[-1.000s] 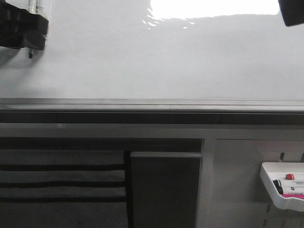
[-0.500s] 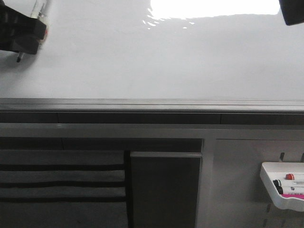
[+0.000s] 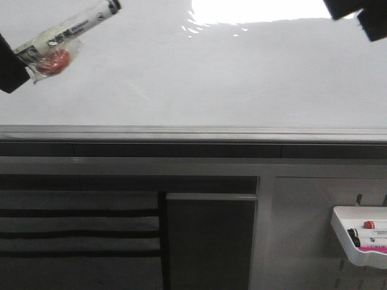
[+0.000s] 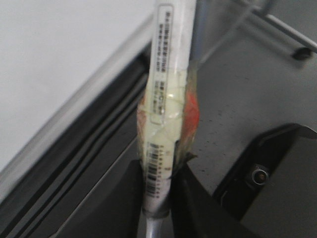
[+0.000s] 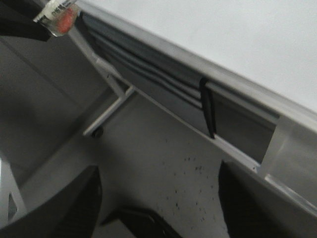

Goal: Write number 3 on whiteboard

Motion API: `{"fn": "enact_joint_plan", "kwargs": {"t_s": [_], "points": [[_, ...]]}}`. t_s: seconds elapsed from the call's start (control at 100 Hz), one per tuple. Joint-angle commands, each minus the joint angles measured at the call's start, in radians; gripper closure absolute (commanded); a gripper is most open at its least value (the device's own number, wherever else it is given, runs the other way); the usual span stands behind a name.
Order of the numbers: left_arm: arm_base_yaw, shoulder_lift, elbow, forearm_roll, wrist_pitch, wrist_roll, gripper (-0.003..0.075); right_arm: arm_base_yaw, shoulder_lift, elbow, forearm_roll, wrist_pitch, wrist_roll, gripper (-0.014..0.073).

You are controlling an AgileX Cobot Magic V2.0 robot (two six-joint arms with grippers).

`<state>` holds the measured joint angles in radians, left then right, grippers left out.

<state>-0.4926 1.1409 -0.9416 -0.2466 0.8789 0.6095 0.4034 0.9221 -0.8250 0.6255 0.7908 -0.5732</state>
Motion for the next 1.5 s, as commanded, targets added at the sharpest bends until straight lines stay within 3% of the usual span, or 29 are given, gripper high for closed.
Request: {"fn": "enact_joint_plan", "kwargs": {"t_s": [0.0,0.24,0.43,0.68,0.92,1.08,1.23,1.49], "points": [[-0.073,-0.042,-0.036,-0.128,0.022,0.121,0.0682,-0.006,0.056,-0.081,0.022,0.070,-0.112,0.0144],[-0.247,-0.047,-0.037,-0.216,0.018,0.255,0.0682,0.024,0.138,-0.140,0.269,0.208,-0.614,0.0144],[-0.303,-0.047,-0.037,-0.216,-0.006,0.260,0.0682,0.123,0.157,-0.149,0.326,0.150,-0.790,0.0144],[-0.307,-0.047,-0.037,-0.210,-0.009,0.260,0.0682,0.248,0.219,-0.171,0.315,0.057,-0.781,0.0144],[-0.307,-0.047,-0.037,-0.206,-0.009,0.260,0.0682,0.255,0.280,-0.302,0.160,0.160,-0.586,0.0145],[-0.307,-0.047,-0.037,-0.206,-0.009,0.260,0.0682,0.289,0.293,-0.314,0.141,0.159,-0.581,0.0147],[-0.307,-0.047,-0.037,-0.206,-0.007,0.260,0.0682,0.325,0.298,-0.314,0.066,0.128,-0.581,0.0224],[-0.307,-0.047,-0.037,-0.206,-0.005,0.260,0.0682,0.325,0.298,-0.314,0.078,0.117,-0.581,0.0250]]}}
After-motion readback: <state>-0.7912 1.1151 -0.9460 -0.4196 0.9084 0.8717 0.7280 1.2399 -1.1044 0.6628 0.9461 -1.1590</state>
